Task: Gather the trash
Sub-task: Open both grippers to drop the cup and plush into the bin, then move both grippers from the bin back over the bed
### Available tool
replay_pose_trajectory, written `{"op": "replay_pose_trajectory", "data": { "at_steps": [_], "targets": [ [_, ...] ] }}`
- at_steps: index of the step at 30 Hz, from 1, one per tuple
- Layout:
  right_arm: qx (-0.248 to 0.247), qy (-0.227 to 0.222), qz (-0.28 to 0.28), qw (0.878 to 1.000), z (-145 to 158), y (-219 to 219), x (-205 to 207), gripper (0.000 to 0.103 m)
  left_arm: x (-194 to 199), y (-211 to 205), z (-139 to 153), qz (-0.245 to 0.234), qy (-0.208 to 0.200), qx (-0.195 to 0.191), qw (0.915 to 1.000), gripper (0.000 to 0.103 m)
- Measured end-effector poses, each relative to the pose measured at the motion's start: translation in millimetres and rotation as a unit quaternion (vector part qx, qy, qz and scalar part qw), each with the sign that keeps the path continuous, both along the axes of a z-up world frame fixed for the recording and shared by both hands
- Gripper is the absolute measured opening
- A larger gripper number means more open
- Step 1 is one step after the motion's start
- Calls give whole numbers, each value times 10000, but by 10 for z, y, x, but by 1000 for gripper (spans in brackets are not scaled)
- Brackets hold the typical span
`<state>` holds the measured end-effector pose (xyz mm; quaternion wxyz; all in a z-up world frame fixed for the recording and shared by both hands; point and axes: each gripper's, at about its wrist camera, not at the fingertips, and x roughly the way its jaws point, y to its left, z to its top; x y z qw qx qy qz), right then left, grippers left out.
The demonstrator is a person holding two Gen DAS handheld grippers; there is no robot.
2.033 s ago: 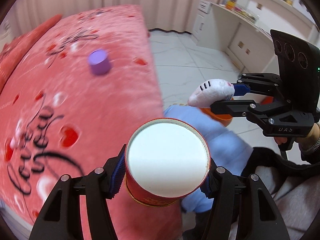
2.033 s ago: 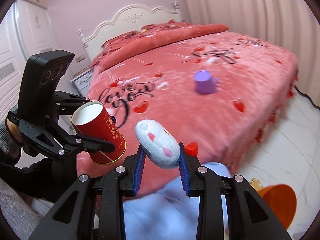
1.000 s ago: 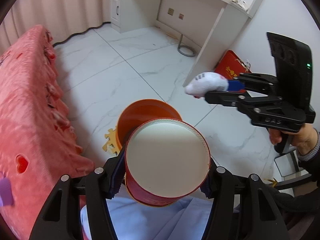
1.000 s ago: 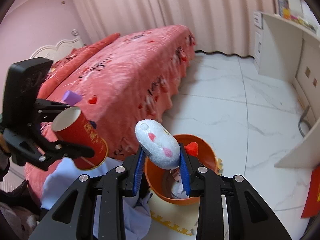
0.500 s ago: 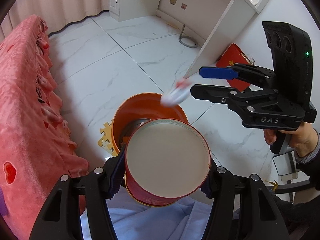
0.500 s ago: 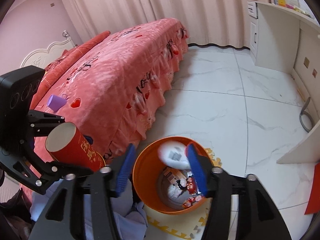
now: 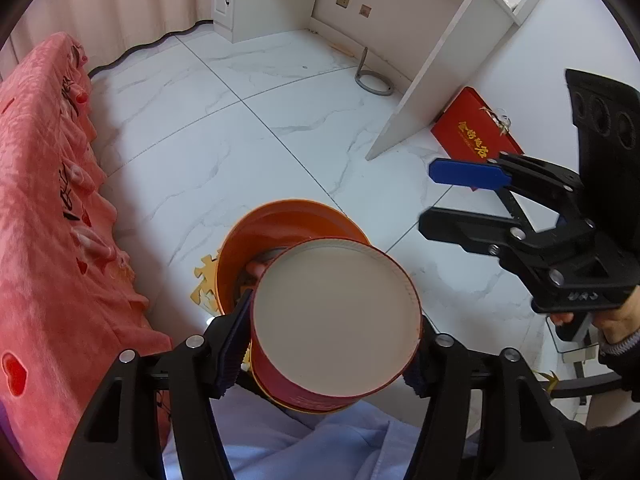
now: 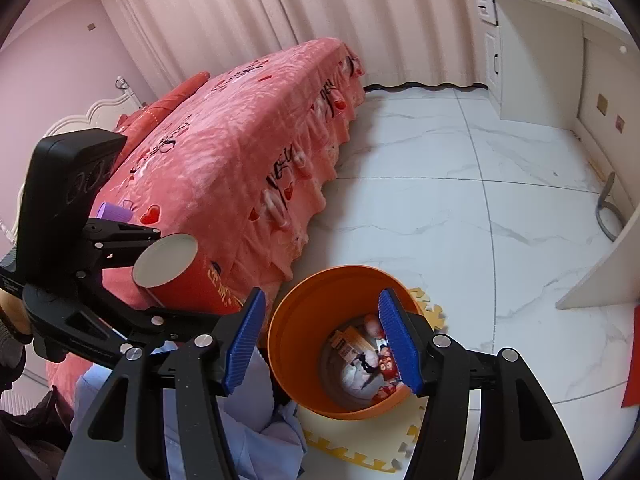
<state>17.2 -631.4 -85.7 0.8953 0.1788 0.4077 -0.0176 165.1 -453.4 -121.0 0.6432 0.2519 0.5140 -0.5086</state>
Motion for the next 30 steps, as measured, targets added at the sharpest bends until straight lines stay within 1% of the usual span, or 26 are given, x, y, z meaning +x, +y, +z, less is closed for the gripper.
{"op": "replay_pose_trajectory", "data": {
  "at_steps": [2, 4, 6, 8, 16, 17, 18, 20, 23, 26, 30],
  "targets": [
    [-3, -10, -40, 10000, 6, -14, -19, 60, 23, -55, -9, -8, -14, 46, 10000, 65],
    [-22, -20, -103, 9999, 7, -28, -38, 63, 50, -95, -8, 10, -81, 81, 9999, 69],
    [-9, -21, -131, 9999, 4, -37, -52, 63, 62, -117, 6, 42, -127, 56, 9999, 77],
    [-5, -24, -139, 9999, 5, -36, -57, 63, 69, -125, 15, 73, -87, 7, 9999, 77],
    [29, -17, -80, 10000, 2, 11, -56, 64, 32, -82, -11, 69, -103, 100, 9999, 77],
    [55, -21, -70, 10000, 9, 21, -52, 66, 31, -71, -9, 79, -112, 114, 9998, 77],
    [53, -20, -63, 10000, 11, 16, -45, 68, 33, -42, -5, 106, -142, 140, 9997, 79],
    [15, -36, -30, 10000, 29, 49, -37, 68, 38, -4, 11, 162, -195, 137, 9996, 82],
    [31, -61, 40, 10000, 65, 108, -28, 69, 49, 111, 54, 262, -229, 105, 9993, 83],
    [98, -77, 125, 9998, 99, 203, 1, 77, 40, 226, 97, 355, -344, 97, 9987, 91],
    [198, -63, 301, 9993, 145, 373, 60, 78, 51, 438, 143, 532, -458, 143, 9974, 91]
  ]
}}
